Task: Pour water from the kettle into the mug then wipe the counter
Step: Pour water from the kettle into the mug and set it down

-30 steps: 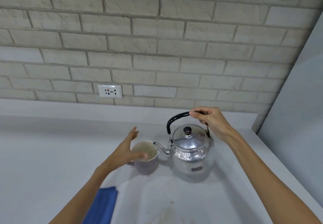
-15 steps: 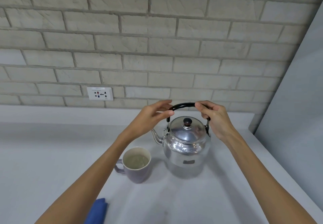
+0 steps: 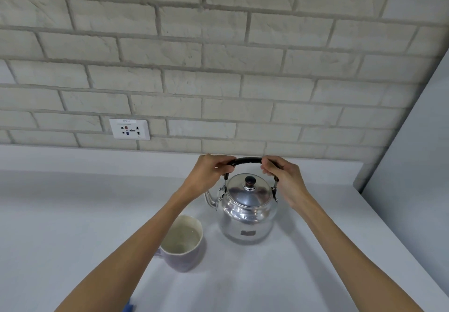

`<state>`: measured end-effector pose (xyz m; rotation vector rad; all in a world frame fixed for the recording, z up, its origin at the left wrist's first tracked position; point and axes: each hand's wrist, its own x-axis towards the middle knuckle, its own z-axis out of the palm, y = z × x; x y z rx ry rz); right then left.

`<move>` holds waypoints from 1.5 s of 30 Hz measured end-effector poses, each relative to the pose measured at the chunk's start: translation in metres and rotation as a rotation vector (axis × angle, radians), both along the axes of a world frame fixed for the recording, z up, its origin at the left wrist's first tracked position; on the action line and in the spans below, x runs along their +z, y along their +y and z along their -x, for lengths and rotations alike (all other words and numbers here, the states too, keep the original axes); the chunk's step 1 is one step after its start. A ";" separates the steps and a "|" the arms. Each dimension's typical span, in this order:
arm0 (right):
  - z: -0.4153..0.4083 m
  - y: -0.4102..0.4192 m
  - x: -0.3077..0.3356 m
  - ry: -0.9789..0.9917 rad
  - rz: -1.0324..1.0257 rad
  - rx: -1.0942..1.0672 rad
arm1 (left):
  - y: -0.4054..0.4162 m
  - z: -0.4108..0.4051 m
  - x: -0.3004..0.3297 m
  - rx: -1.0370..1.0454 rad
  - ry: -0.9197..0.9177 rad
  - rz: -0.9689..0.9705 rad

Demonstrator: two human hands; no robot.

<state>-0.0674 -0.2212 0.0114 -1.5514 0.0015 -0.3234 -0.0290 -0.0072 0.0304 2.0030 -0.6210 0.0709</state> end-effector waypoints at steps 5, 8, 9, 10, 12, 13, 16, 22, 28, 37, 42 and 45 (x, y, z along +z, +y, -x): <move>-0.021 -0.001 -0.012 0.030 0.009 0.017 | -0.005 -0.024 -0.011 0.041 0.031 -0.030; -0.033 -0.001 -0.016 0.034 0.038 0.026 | -0.007 -0.034 -0.015 0.053 0.014 -0.051; -0.037 -0.002 -0.017 0.038 0.046 0.030 | -0.007 -0.038 -0.017 0.053 0.011 -0.055; -0.041 -0.002 -0.018 0.044 0.054 0.034 | -0.008 -0.040 -0.018 0.053 0.009 -0.060; -0.047 -0.003 -0.021 0.052 0.069 0.040 | -0.009 -0.046 -0.022 0.060 0.004 -0.071; -0.050 -0.002 -0.022 0.054 0.071 0.040 | -0.010 -0.048 -0.024 0.065 0.001 -0.075; -0.057 -0.002 -0.024 0.049 0.043 0.035 | -0.013 -0.055 -0.029 0.079 -0.026 -0.087; -0.070 -0.003 -0.025 0.027 0.017 0.041 | -0.016 -0.069 -0.030 0.052 -0.060 -0.087; -0.070 -0.004 -0.026 0.016 0.075 0.021 | -0.016 -0.071 -0.031 0.067 0.025 -0.053; -0.055 -0.010 0.006 0.008 0.254 0.096 | -0.014 -0.059 -0.016 -0.020 0.040 -0.082; -0.027 -0.006 0.033 -0.072 0.147 0.056 | -0.004 -0.030 0.001 -0.062 0.022 -0.049; -0.002 -0.002 0.046 -0.109 0.116 0.033 | 0.008 0.000 0.013 -0.046 0.004 -0.015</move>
